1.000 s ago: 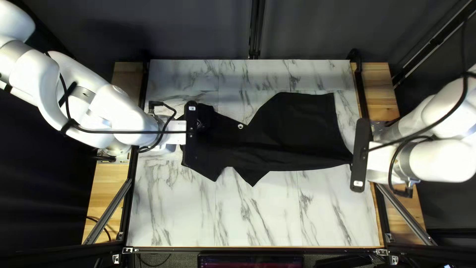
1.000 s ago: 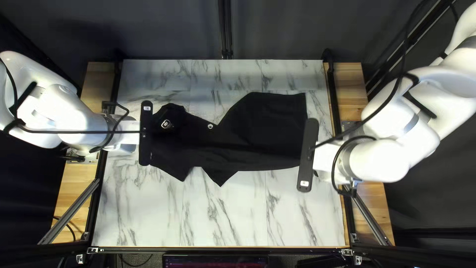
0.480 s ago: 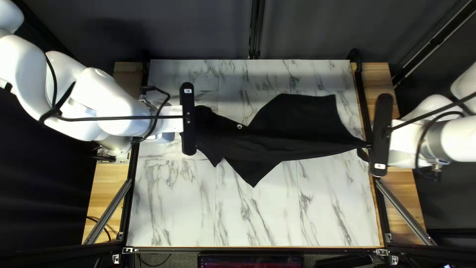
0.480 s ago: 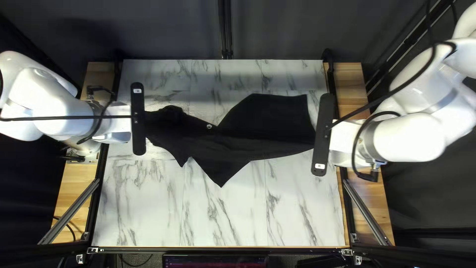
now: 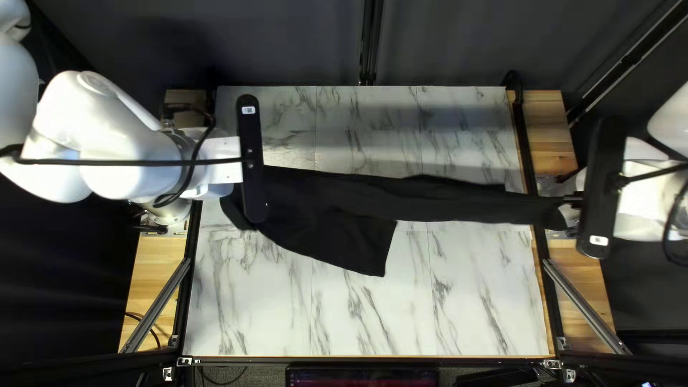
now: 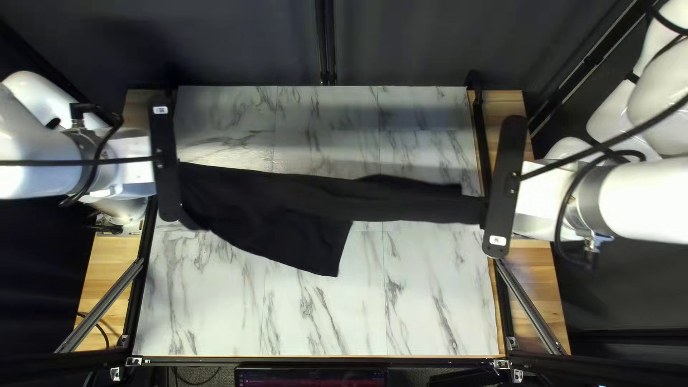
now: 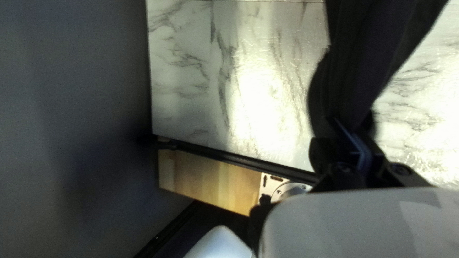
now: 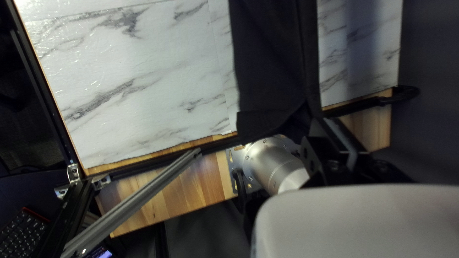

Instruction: Fold t-shirt

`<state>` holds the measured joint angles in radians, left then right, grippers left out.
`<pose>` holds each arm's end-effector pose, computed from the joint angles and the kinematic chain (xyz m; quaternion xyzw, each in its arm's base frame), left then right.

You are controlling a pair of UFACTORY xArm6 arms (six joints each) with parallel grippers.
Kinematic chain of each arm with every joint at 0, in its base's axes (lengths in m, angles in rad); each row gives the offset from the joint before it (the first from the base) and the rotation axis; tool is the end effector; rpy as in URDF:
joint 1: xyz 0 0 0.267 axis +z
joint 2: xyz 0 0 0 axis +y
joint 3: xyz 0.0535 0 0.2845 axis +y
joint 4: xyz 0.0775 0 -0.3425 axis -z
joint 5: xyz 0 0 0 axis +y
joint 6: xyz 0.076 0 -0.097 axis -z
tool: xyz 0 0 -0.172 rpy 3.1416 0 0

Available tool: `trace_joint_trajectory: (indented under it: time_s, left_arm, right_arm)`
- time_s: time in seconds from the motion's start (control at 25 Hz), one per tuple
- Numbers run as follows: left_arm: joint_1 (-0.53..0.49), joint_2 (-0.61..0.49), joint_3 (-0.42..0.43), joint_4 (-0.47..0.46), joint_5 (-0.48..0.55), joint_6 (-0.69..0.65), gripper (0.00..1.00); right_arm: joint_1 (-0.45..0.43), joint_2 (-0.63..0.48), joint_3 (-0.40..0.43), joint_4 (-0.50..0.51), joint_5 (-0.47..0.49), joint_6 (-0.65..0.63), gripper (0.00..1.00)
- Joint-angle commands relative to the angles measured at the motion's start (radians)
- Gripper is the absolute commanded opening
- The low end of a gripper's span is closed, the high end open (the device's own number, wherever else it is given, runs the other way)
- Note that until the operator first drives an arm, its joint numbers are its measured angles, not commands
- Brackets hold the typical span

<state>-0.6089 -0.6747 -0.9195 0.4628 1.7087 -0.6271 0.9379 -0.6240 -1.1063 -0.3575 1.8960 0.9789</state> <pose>0.2747 -0.0409 0.3613 -0.9715 -0.0273 -0.0871 0.2186 0.2153 0.1283 0.3996 0.9796 -0.0628 0.0944 0.1659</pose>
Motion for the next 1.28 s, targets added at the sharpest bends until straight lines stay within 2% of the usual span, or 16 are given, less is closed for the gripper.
trace_joint_trajectory:
  time_s: [0.04, 0.28, 0.48, 0.64, 0.84, 0.88, 1.28]
  left_arm:
    - [-0.047, 0.033, -0.044, 0.017, 0.044, -0.033, 0.00]
    - [-0.137, 0.099, -0.172, 0.047, 0.158, -0.065, 0.00]
    - [-0.158, 0.133, -0.223, 0.064, 0.197, -0.063, 0.00]
    - [-0.137, 0.117, -0.211, 0.058, 0.169, -0.054, 0.00]
    - [-0.070, 0.065, -0.189, 0.021, 0.087, -0.020, 0.00]
    - [-0.044, 0.045, -0.170, 0.005, 0.068, -0.010, 0.00]
    - [-0.044, 0.045, -0.170, 0.005, 0.068, -0.010, 0.00]
  right_arm:
    - [0.037, 0.074, -0.088, -0.019, 0.048, 0.013, 0.00]
    - [0.074, 0.165, -0.220, -0.046, 0.125, 0.010, 0.00]
    - [0.077, 0.190, -0.260, -0.059, 0.149, -0.004, 0.00]
    - [0.076, 0.184, -0.254, -0.069, 0.129, -0.010, 0.00]
    - [0.070, 0.123, -0.210, -0.074, 0.089, -0.013, 0.00]
    - [0.059, 0.097, -0.179, -0.064, 0.078, -0.007, 0.00]
    - [0.059, 0.097, -0.179, -0.064, 0.078, -0.007, 0.00]
